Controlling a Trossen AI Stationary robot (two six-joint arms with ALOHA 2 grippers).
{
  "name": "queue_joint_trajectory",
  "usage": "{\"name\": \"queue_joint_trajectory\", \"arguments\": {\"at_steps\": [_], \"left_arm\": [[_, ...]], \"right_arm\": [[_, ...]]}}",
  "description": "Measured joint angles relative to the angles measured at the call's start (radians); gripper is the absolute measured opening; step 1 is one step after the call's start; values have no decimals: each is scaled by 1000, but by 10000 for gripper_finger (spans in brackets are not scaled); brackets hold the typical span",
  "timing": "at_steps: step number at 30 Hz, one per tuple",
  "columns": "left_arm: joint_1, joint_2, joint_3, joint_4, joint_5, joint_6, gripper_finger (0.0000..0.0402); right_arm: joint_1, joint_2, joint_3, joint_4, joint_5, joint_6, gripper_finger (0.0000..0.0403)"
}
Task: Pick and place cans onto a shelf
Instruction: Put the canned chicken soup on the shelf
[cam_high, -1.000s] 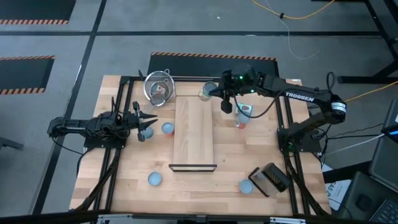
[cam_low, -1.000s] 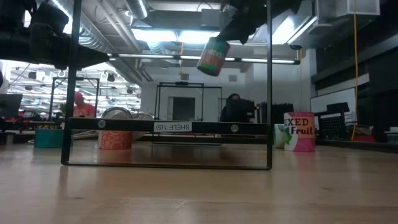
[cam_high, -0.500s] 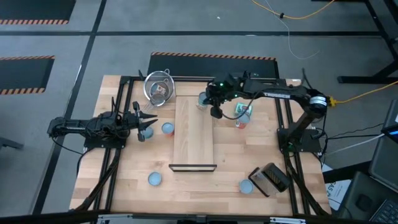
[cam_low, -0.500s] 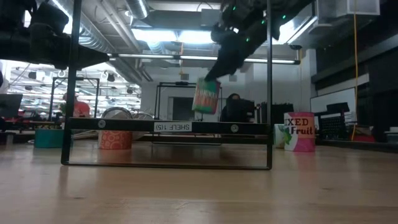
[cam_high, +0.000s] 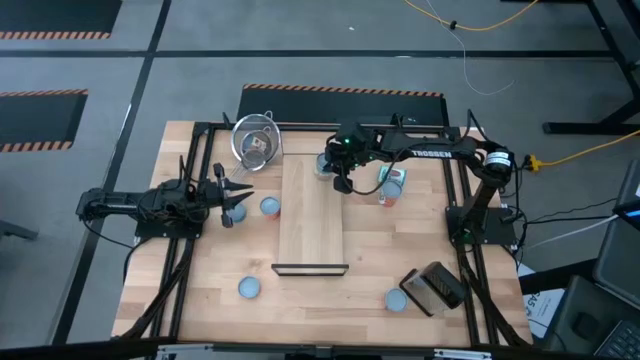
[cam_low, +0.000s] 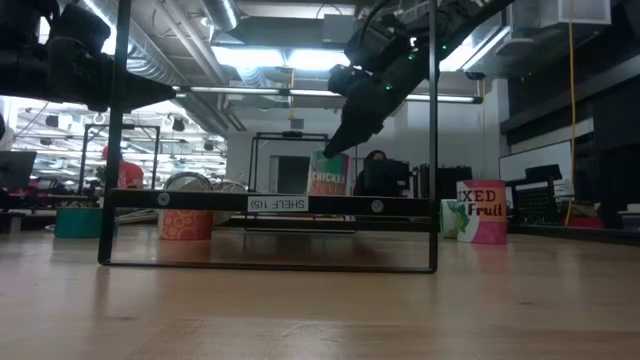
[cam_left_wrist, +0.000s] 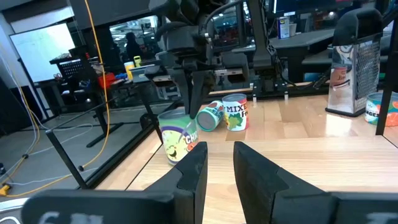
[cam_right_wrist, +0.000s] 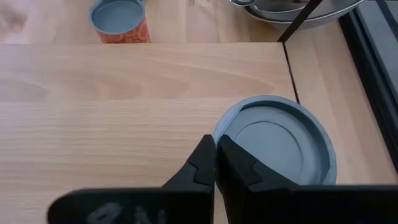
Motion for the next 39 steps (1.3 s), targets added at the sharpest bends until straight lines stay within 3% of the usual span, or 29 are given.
{"name": "queue_joint_trajectory", "arguments": {"at_steps": [39], "left_arm": [[0,0,0,0,0,0,72]], "right_arm": [[-3,1,0,-1,16,3,33]]}}
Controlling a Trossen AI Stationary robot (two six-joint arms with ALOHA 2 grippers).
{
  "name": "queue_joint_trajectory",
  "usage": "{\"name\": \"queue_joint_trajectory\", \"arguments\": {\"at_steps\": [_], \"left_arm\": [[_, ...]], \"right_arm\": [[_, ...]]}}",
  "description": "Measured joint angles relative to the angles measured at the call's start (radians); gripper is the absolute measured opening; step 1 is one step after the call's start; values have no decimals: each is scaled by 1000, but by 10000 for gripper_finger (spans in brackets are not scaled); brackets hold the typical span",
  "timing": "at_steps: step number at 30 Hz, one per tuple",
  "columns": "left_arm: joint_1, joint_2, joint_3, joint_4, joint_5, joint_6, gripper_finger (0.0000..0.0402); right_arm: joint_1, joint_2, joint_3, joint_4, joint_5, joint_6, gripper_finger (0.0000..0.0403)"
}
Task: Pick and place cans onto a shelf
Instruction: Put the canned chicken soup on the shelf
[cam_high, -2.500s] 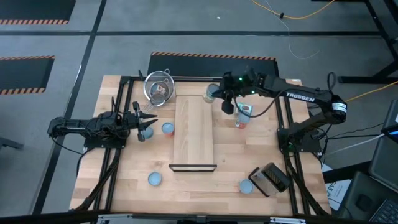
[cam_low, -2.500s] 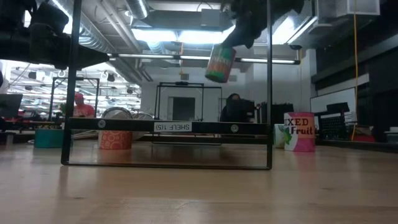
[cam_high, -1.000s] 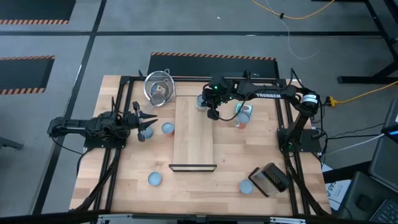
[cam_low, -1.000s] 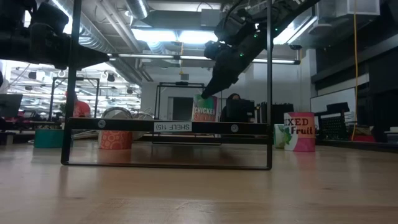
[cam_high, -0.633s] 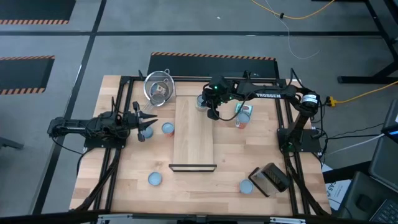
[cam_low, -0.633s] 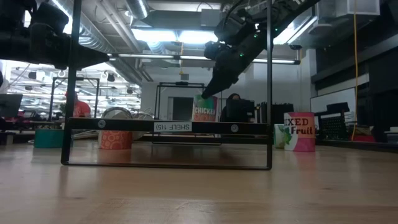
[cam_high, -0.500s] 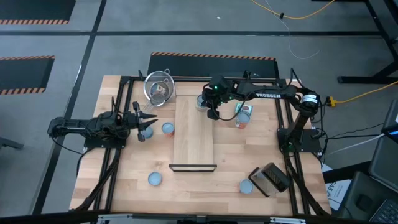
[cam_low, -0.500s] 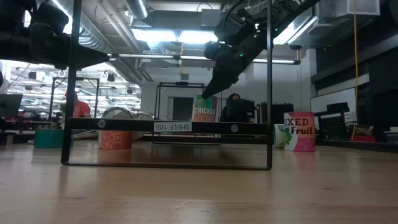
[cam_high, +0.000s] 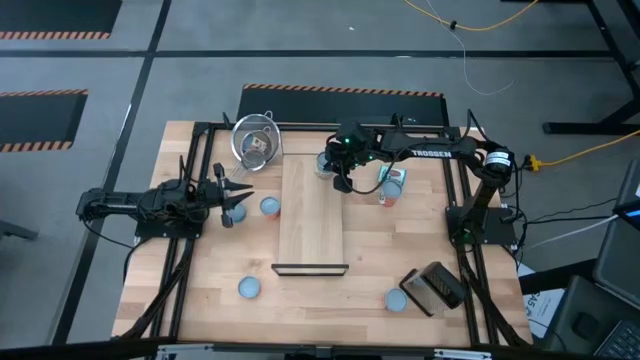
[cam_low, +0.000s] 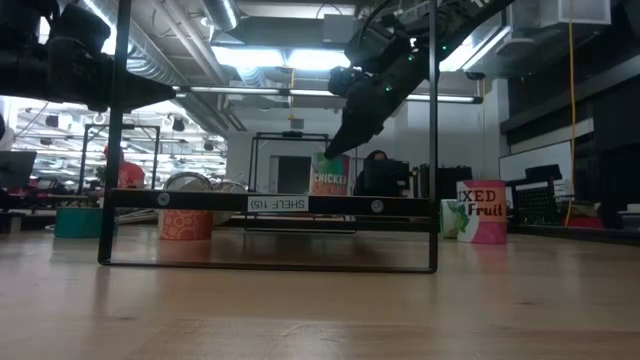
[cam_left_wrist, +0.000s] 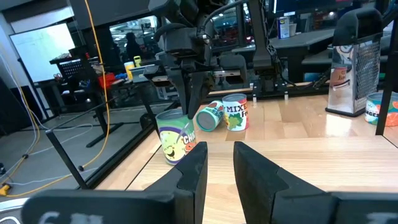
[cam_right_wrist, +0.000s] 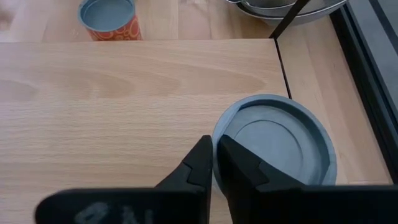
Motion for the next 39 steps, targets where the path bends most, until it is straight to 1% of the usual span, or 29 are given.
{"name": "queue_joint_trajectory", "arguments": {"at_steps": [4,11,16,39], "left_arm": [[0,0,0,0,0,0,72],[0,0,0,0,0,0,72],[0,0,0,0,0,0,72],[0,0,0,0,0,0,72]], "right_arm": [[0,0,0,-1,0,0,45],[0,0,0,-2,0,0,105],[0,0,0,-1,0,0,128],[0,0,-1,-1,0,0,132]]}}
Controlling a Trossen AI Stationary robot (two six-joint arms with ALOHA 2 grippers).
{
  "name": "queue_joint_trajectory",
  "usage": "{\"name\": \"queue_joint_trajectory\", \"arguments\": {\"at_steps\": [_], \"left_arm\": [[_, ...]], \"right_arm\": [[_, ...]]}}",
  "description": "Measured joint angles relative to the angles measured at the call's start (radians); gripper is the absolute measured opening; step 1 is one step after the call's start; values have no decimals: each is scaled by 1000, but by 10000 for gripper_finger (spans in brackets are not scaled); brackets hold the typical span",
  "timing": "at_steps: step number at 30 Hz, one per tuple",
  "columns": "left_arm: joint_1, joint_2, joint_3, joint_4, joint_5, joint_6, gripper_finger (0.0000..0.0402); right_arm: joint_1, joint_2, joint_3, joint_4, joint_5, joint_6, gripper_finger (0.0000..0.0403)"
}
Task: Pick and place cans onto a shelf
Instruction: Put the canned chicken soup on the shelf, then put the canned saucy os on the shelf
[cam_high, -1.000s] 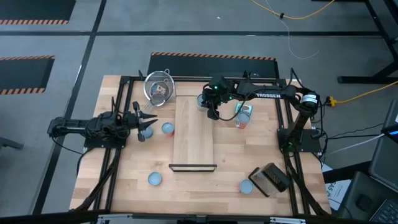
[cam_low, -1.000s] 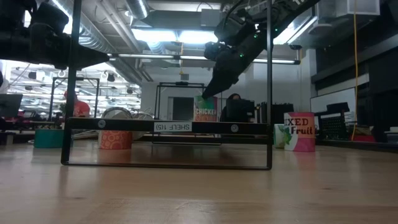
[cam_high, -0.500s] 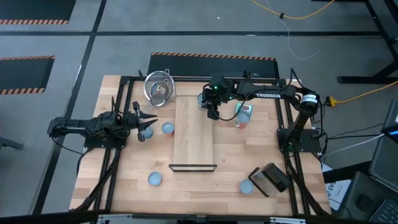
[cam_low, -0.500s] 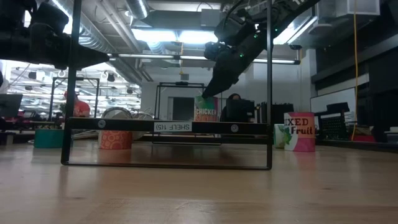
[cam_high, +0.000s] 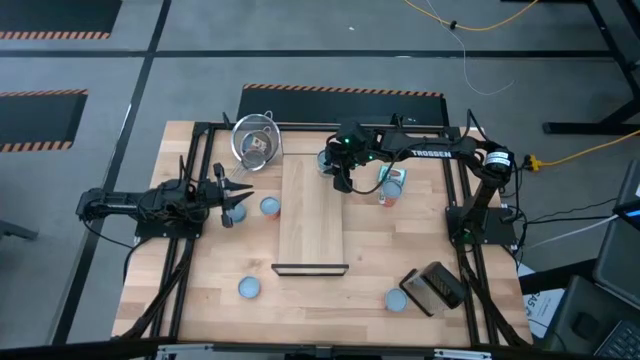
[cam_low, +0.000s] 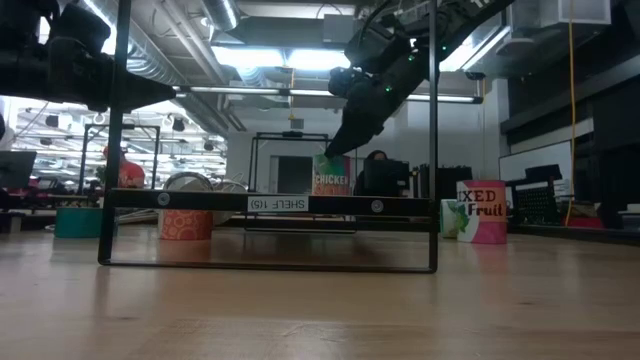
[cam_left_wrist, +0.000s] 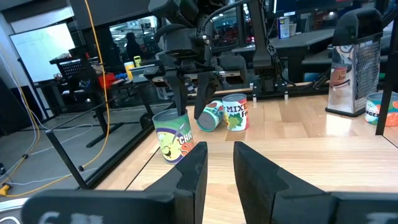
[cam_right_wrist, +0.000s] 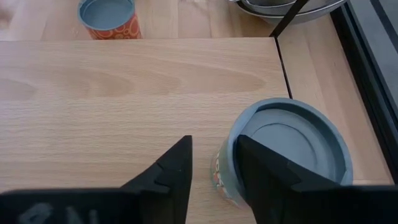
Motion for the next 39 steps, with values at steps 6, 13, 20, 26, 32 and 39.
{"name": "queue_joint_trajectory", "arguments": {"at_steps": [6,13,20,26,32,39], "left_arm": [[0,0,0,0,0,0,72],[0,0,0,0,0,0,72],[0,0,0,0,0,0,72],[0,0,0,0,0,0,72],[0,0,0,0,0,0,72],[0,0,0,0,0,-1,72]], "right_arm": [[0,-19,-2,-13,-13,0,132],[3,-91,-2,-30,-20,0,132],[3,-195,-1,-38,-26,0,132],[3,-299,-1,-141,-27,0,132],[22,-399,-6,-283,-27,0,132],[74,-506,-116,-293,-27,55,132]]}}
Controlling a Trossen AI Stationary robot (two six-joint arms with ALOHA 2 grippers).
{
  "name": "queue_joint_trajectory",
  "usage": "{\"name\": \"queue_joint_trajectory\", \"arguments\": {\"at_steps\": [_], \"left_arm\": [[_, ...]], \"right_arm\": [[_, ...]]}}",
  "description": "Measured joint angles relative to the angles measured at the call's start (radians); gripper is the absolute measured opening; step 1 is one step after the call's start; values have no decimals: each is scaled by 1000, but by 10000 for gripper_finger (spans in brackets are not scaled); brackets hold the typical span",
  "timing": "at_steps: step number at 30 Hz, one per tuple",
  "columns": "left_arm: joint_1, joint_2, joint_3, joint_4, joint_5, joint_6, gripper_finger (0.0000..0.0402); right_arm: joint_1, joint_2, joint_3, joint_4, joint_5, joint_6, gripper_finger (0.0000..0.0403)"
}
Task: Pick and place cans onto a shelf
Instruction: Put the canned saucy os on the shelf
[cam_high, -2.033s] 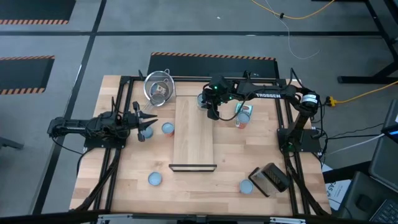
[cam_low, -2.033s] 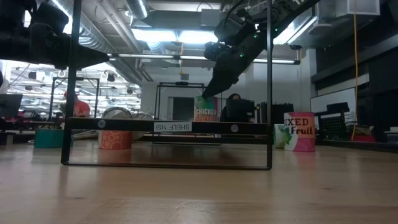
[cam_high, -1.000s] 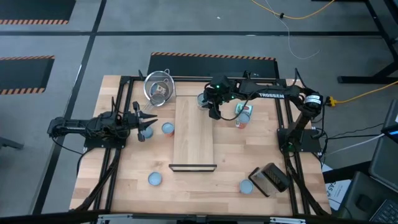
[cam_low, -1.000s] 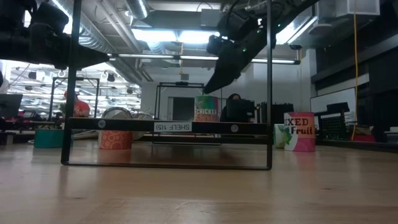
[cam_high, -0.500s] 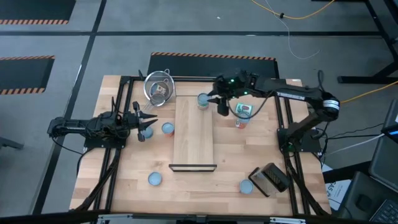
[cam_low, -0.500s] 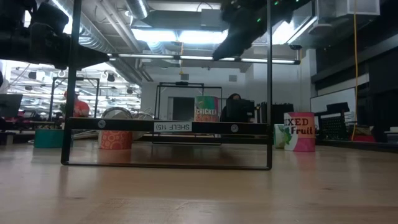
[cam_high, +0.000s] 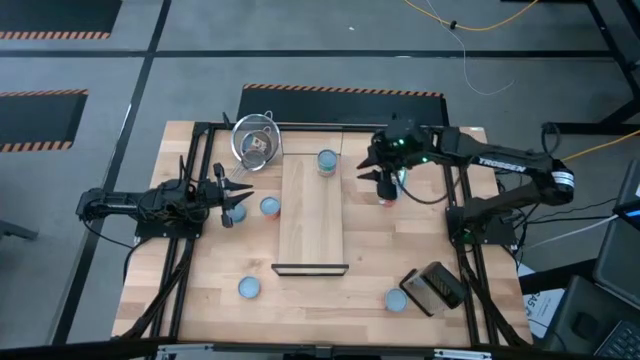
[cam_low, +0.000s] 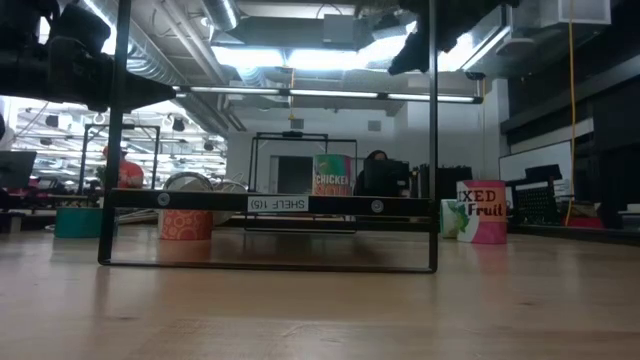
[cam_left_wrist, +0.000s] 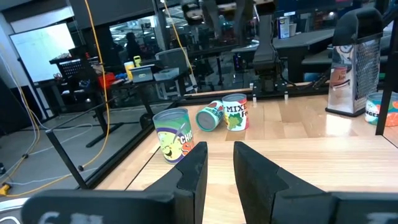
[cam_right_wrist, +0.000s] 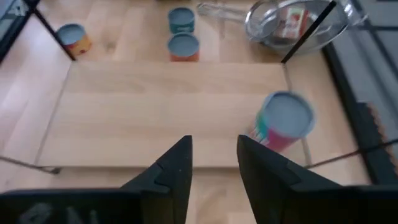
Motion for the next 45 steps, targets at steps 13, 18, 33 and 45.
{"name": "queue_joint_trajectory", "arguments": {"at_steps": [13,18,33,45], "left_arm": [[0,0,0,0,0,-6,72],[0,0,0,0,0,-32,72],[-1,0,50,3,0,-344,72],[-32,16,98,30,21,-339,72]], "right_arm": [[42,-103,-375,348,0,136,132],[42,-102,-479,446,0,185,132],[42,-102,-612,638,0,215,132],[42,-102,-612,662,0,213,132]]}}
